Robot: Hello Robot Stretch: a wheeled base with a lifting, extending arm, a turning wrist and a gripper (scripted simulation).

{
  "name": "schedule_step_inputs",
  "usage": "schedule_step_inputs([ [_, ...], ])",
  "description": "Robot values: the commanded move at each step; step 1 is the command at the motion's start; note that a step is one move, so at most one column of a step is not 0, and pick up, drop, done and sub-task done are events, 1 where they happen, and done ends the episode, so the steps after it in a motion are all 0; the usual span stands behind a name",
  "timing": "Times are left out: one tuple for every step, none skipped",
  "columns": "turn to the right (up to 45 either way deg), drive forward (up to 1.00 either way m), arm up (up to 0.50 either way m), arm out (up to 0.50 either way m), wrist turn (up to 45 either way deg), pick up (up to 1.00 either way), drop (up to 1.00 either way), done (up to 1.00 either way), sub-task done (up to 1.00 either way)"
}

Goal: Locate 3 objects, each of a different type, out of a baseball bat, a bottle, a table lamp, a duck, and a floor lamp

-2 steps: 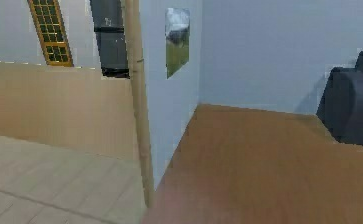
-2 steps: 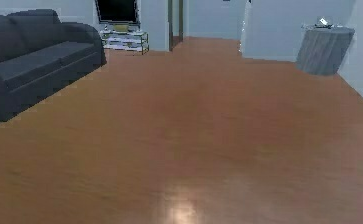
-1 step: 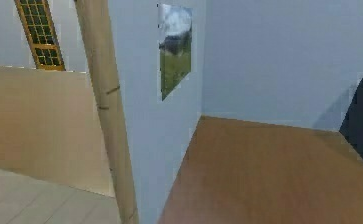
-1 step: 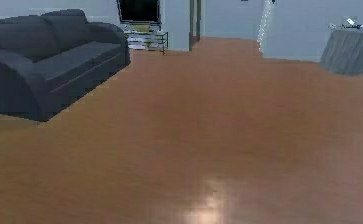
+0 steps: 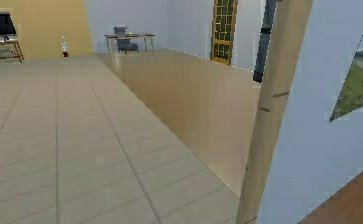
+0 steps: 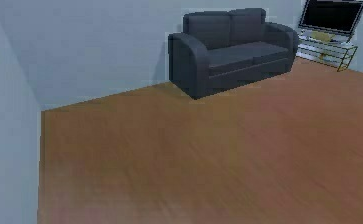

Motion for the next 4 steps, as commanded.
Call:
schedule_step_inputs([
  [-9.0,0.0,0.0,0.0,0.0,0.0,0.0,0.0,0.0],
  [-3.0,0.0,0.0,0.0,0.0,0.0,0.0,0.0,0.0],
  [0.0,1.0,0.0,0.0,0.0,0.0,0.0,0.0,0.0],
  [0.0,1.0,0.0,0.0,0.0,0.0,0.0,0.0,0.0],
])
